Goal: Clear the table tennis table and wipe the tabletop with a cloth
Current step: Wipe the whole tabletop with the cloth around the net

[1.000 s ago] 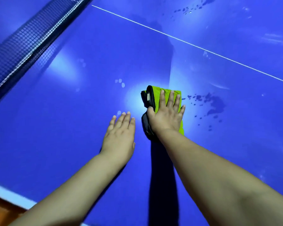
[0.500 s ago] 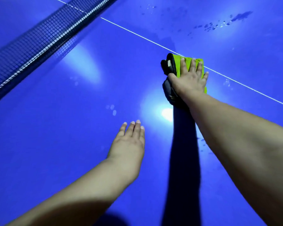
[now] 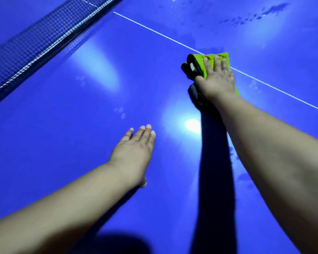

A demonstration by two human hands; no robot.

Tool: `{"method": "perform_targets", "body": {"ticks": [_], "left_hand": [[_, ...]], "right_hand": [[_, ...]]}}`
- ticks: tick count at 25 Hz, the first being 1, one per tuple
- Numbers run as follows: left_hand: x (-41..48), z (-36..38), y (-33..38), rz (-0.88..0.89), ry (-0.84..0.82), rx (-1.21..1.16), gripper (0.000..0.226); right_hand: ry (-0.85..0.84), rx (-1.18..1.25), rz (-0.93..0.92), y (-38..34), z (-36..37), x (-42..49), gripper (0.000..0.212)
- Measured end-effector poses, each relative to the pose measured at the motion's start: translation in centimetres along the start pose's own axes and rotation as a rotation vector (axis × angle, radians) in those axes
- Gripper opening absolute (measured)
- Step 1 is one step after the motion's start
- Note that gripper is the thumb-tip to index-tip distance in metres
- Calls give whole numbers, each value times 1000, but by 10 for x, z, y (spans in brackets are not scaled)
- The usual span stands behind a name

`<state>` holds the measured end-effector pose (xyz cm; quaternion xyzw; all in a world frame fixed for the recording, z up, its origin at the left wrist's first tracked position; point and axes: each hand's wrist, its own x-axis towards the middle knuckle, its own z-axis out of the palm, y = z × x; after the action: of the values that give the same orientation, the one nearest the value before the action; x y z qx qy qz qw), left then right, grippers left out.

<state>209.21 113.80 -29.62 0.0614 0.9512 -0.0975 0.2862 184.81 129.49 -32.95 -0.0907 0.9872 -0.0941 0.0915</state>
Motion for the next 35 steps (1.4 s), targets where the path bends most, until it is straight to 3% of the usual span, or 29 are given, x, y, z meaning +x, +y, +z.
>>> {"method": "perform_targets", "body": {"ticks": [7,11,13,19,25,31,35], "left_hand": [[-23,-4,-5,-46,39,-77,122],[-73,25,5,-31,303,64,87],[-109,47,9,-28,360,71,76],[-212,118,-3,-10,382,49,63],[-297,181,-12,40,412,-8,66],[-325,191,-4,112,437,-132,67],[-314,170,4,106,413,-169,69]], "right_hand": [[3,-43,48,-17,26,-153,73],[-17,-43,86,-42,45,-254,75],[-24,-45,120,-53,54,-304,76],[-55,-34,160,-104,89,-448,81],[-29,-20,150,-145,110,-566,82],[-94,-21,112,-156,112,-621,89],[-86,-69,-18,-142,111,-589,76]]}}
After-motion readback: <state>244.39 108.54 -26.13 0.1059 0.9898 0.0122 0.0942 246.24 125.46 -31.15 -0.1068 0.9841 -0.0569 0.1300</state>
